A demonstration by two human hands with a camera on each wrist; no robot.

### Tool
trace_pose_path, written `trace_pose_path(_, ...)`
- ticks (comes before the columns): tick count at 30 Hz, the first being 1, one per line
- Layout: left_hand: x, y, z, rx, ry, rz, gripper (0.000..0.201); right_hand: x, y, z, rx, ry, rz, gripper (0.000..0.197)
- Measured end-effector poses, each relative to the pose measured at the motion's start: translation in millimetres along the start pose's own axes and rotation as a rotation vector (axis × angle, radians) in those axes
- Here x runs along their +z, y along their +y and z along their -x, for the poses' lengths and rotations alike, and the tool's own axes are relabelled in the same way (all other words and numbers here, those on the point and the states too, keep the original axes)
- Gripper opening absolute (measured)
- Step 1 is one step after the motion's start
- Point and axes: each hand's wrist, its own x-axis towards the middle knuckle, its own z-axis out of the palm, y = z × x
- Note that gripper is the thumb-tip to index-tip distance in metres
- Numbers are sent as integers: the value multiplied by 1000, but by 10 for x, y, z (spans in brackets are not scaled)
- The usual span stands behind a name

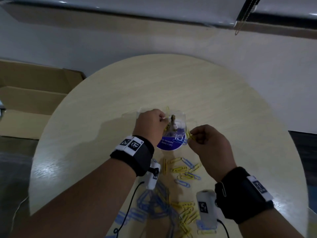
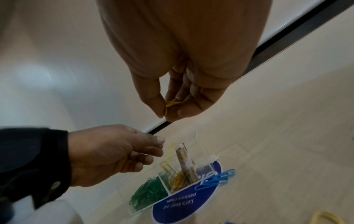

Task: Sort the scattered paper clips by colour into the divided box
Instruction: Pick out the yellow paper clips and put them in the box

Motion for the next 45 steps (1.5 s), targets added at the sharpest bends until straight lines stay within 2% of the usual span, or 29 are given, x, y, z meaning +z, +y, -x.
trace_pose_path(3,-118,-2,11,24,51,52,19,41,-8,-128,25,-4,15,16)
trace_pose_path(6,-334,-89,89,-46,162,185,15,122,-50,-270,14,10,38,15)
trace_pose_path(8,-470,-190,195,-59,209,191,13,197,-105,-364,4,20,64,14)
trace_pose_path(12,-643,-377,473,-58,232,131,11,382,-221,-528,7,-51,159,10)
trace_pose_path(14,-700,-469,636,-76,240,110,11,433,-240,-583,-23,-121,283,16)
trace_pose_path(19,-821,-781,1012,-174,262,198,8,355,-277,-859,-101,-41,483,21)
trace_pose_path(23,-925,-956,1290,-227,255,189,7,493,-272,-1099,-153,-292,701,36)
trace_pose_path(25,-992,-1034,1416,-235,258,160,8,553,-278,-1123,-159,-374,802,36)
trace_pose_path(29,-1144,-1221,1608,-283,312,184,10,574,-278,-1099,-290,-255,880,20)
trace_pose_path(33,-1263,-1445,1782,-325,340,166,9,570,-340,-954,-449,-137,788,15)
trace_pose_path(36,-1286,-1540,1908,-324,306,18,8,563,-276,-807,-513,-153,750,19)
trace_pose_path(39,-1244,-1641,1975,-261,187,-159,12,516,-168,-617,-534,-170,658,40)
trace_pose_path(42,-1138,-1663,1976,-165,72,-219,16,446,-118,-237,-565,-75,510,25)
trace_pose_path(45,-1004,-1578,1945,-68,-14,-293,22,429,66,344,-490,-103,508,19)
